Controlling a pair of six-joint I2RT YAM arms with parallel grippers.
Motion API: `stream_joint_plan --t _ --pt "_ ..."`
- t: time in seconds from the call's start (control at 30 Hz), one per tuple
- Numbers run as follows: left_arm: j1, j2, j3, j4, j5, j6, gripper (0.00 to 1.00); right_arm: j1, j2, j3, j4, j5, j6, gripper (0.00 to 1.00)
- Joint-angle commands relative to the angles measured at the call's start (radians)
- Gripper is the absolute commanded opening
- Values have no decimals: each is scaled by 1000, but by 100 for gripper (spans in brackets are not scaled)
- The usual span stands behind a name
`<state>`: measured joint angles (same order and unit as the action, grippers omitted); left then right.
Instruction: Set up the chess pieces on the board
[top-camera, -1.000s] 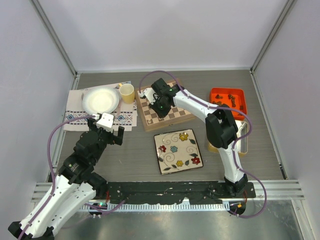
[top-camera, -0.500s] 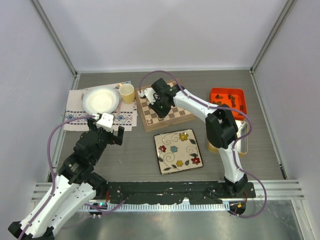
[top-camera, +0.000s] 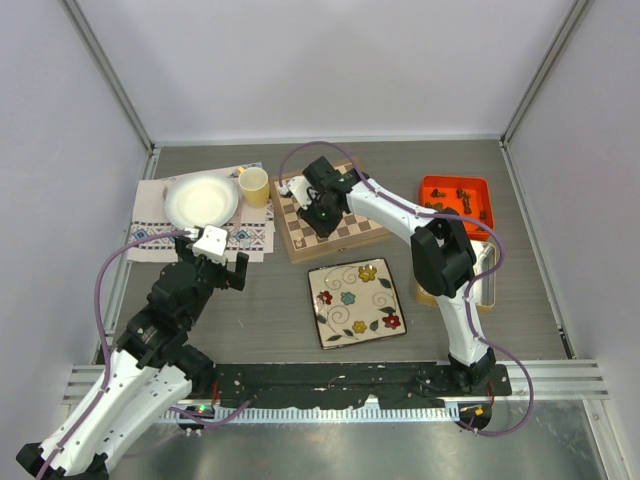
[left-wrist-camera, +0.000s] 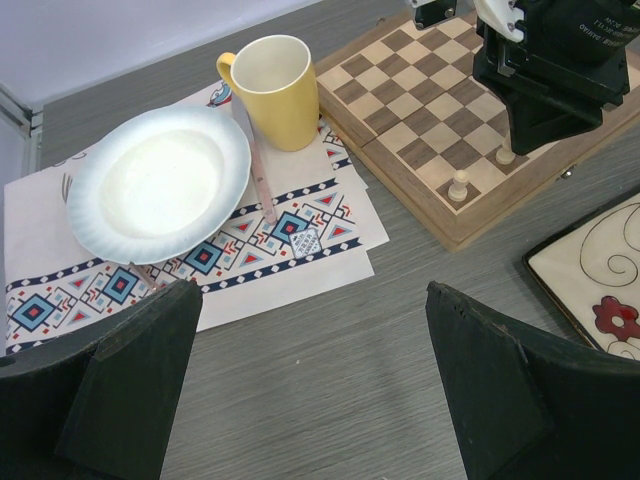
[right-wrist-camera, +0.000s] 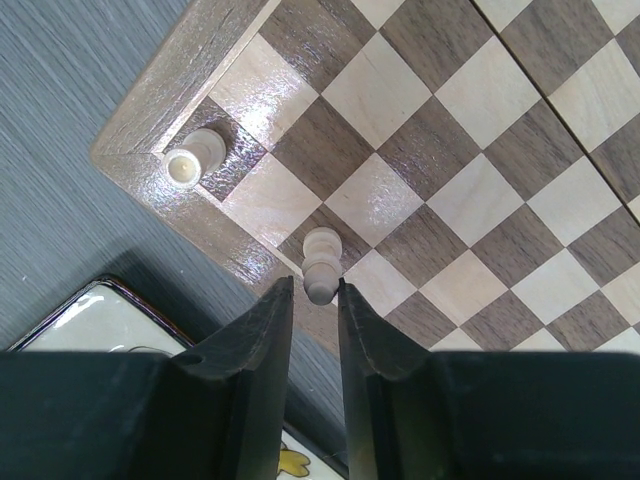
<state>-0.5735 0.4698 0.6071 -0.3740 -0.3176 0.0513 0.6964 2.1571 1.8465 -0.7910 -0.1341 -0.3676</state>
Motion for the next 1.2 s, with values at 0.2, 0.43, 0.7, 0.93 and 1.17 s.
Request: stream_joint_plan --t 0.2,0.43,0.7,0.93,1.17 --pt "8 -5 14 50 8 -16 100 -1 -57 17 1 -16 2 44" --pt "11 -5 13 49 8 -18 100 -11 -75 83 -17 -7 -8 56" --pt "15 10 17 46 29 -22 100 -29 -181 70 -39 -48 -44 58" --pt "15 58 72 4 106 -82 99 -92 -357 -35 -50 -215 -93 58" --pt "15 66 105 47 207 -315 100 -297 -617 -246 -8 -518 -128 59"
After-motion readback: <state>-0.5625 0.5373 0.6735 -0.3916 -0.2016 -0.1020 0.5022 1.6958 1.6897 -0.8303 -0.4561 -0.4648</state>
